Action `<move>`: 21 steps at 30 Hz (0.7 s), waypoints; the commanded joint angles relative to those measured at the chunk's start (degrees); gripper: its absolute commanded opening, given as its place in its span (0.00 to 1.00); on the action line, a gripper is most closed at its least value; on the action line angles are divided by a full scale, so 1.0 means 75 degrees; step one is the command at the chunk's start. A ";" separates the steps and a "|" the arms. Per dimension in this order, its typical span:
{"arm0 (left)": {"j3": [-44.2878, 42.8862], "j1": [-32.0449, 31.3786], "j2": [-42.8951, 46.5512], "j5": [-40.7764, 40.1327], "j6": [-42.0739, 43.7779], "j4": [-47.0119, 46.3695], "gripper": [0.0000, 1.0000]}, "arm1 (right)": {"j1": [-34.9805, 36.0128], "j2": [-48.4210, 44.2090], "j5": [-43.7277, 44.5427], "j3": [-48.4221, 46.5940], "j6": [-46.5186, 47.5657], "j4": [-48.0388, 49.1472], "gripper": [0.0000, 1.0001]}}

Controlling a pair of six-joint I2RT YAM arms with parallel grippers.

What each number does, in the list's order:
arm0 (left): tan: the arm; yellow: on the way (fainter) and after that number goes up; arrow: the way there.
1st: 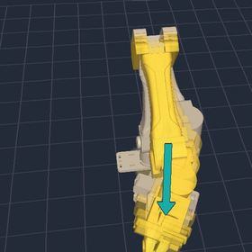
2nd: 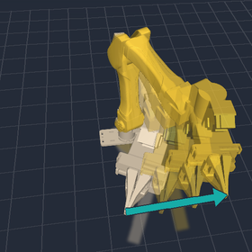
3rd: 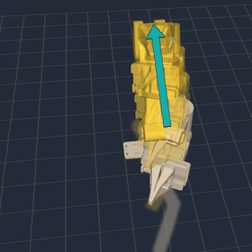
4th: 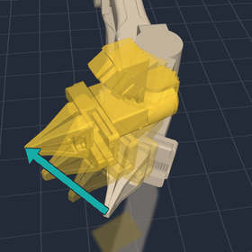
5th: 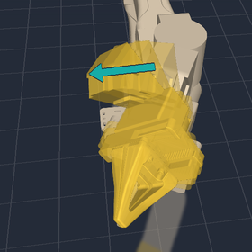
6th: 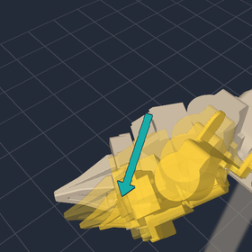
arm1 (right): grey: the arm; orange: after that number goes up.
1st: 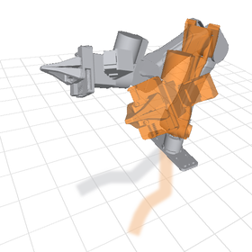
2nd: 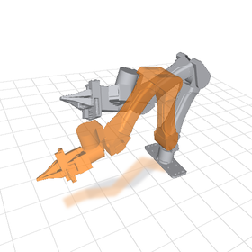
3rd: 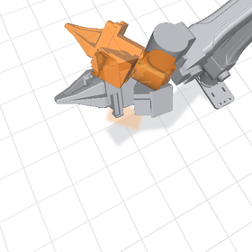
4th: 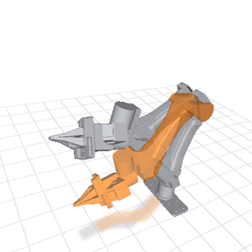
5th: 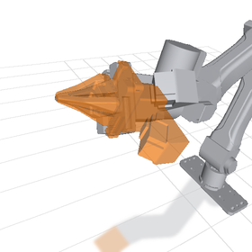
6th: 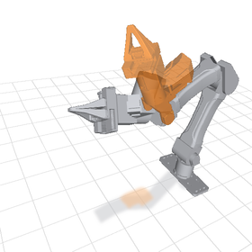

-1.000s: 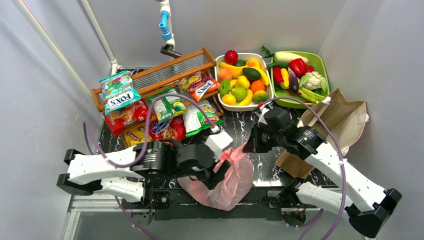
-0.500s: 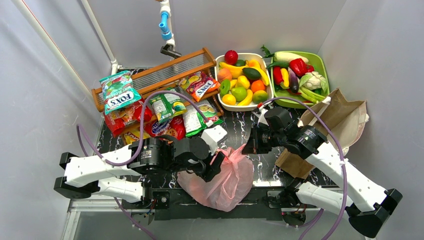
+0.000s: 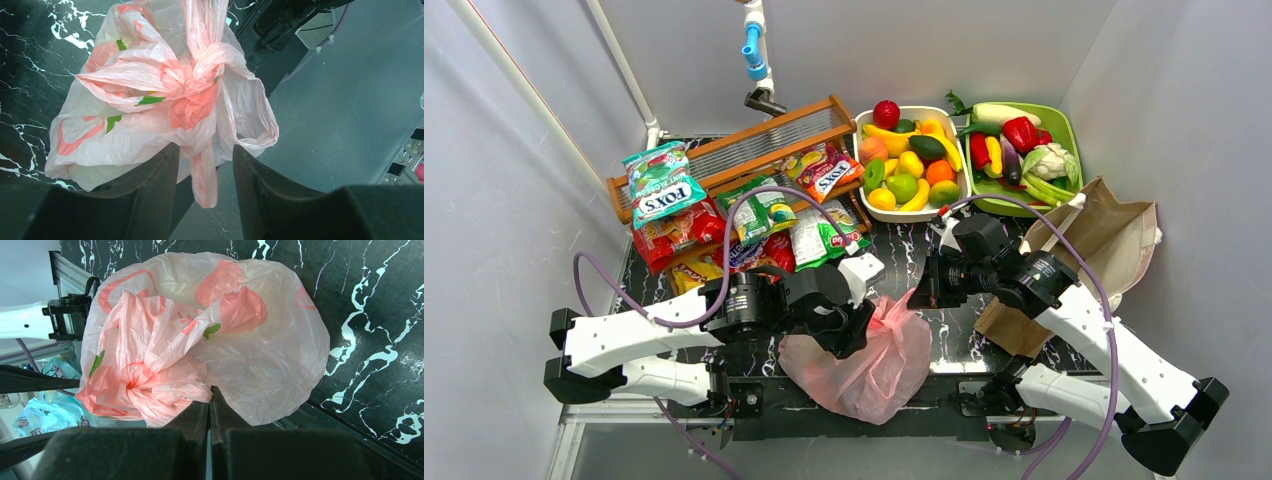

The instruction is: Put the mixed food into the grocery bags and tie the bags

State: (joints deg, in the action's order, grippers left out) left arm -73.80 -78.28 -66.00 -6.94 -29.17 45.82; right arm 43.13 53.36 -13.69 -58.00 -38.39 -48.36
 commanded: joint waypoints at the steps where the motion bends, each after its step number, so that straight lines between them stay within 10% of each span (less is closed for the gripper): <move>1: 0.0018 0.0066 0.0053 0.0215 -0.0040 0.0061 0.41 | -0.0023 -0.0111 -0.0080 -0.0132 -0.0002 0.0112 0.01; 7: -0.0295 0.0067 0.0191 -0.0010 -0.0275 0.0763 0.53 | -0.0028 -0.0102 -0.0062 -0.0099 -0.0003 0.0141 0.01; 21: -0.0157 0.0074 0.0021 0.0382 -0.0468 0.0531 0.44 | -0.0028 -0.0017 -0.0094 -0.0142 -0.0015 0.0181 0.01</move>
State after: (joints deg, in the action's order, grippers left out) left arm -75.68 -78.06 -65.91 -6.20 -32.21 51.66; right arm 43.13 53.36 -13.72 -58.00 -38.72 -48.31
